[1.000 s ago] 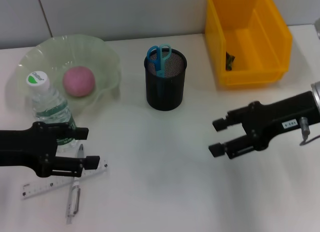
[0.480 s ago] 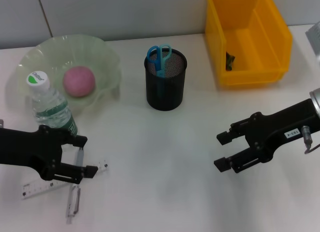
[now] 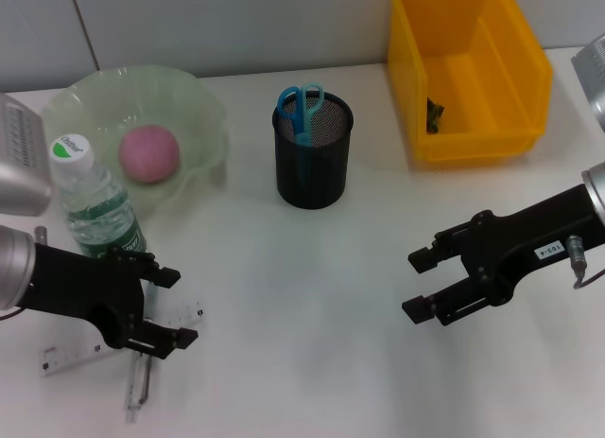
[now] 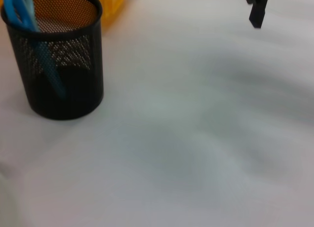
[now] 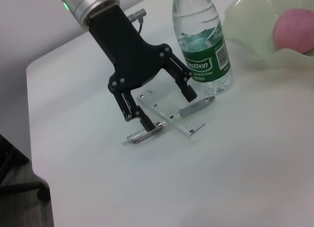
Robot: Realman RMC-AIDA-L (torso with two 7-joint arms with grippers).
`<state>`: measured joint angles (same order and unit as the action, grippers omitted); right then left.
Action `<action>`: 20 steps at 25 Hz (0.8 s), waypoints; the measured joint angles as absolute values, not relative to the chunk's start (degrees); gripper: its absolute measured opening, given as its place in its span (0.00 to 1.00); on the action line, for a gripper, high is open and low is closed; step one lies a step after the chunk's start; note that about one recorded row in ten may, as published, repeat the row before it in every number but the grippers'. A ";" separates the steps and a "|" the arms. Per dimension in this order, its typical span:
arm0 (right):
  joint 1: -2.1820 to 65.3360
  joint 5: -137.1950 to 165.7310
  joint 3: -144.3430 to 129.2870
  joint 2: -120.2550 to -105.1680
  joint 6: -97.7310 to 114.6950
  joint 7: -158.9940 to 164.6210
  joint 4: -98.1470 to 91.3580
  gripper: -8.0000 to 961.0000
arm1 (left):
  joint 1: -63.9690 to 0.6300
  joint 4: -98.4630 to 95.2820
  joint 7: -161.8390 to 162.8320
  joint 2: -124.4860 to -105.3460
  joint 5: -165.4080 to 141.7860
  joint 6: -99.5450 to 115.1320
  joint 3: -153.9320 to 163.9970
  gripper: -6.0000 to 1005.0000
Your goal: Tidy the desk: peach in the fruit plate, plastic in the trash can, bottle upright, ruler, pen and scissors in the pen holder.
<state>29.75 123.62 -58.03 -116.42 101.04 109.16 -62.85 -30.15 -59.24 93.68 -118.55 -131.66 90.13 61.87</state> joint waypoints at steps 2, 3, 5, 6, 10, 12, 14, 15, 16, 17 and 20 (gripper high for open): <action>29.72 123.63 -57.99 -116.40 101.04 109.38 -63.04 0.81 | -30.16 -59.26 93.72 -118.56 -131.72 89.71 62.61 0.84; 29.64 123.65 -57.99 -116.38 101.06 109.47 -63.09 0.81 | -30.19 -59.33 93.79 -118.56 -131.77 89.30 63.27 0.84; 29.60 123.66 -57.99 -116.37 101.06 109.48 -63.09 0.81 | -30.38 -59.48 94.05 -118.56 -131.91 88.76 64.36 0.84; 29.56 123.66 -58.00 -116.37 101.07 109.49 -63.10 0.81 | -30.52 -59.54 94.20 -118.56 -132.14 88.45 64.88 0.84; 29.52 123.67 -58.01 -116.36 101.08 109.54 -63.11 0.81 | -30.75 -59.62 94.43 -118.59 -132.93 87.81 65.80 0.84; 29.54 123.66 -58.01 -116.38 101.08 109.58 -63.11 0.81 | -31.13 -59.67 94.71 -118.65 -133.93 86.89 66.86 0.84; 29.56 123.67 -58.01 -116.43 101.08 109.60 -63.11 0.81 | -31.20 -59.68 94.84 -118.65 -133.94 86.74 67.02 0.84; 29.57 123.67 -58.01 -116.46 101.07 109.60 -63.11 0.81 | -31.27 -59.68 95.09 -118.66 -133.99 86.41 67.24 0.84; 29.61 123.67 -58.01 -116.49 101.05 109.60 -63.09 0.81 | -31.28 -59.68 95.13 -118.65 -134.00 86.34 67.30 0.84; 29.62 123.67 -58.01 -116.49 101.02 109.60 -63.08 0.81 | -31.31 -59.65 95.16 -118.66 -134.02 86.20 67.48 0.84; 29.67 123.67 -58.01 -116.51 100.98 109.60 -63.04 0.81 | -31.35 -59.49 95.20 -118.66 -134.06 85.99 67.74 0.84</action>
<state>29.67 123.67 -58.01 -116.51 100.98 109.60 -63.04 -31.35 -59.49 95.20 -118.66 -134.06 85.99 67.74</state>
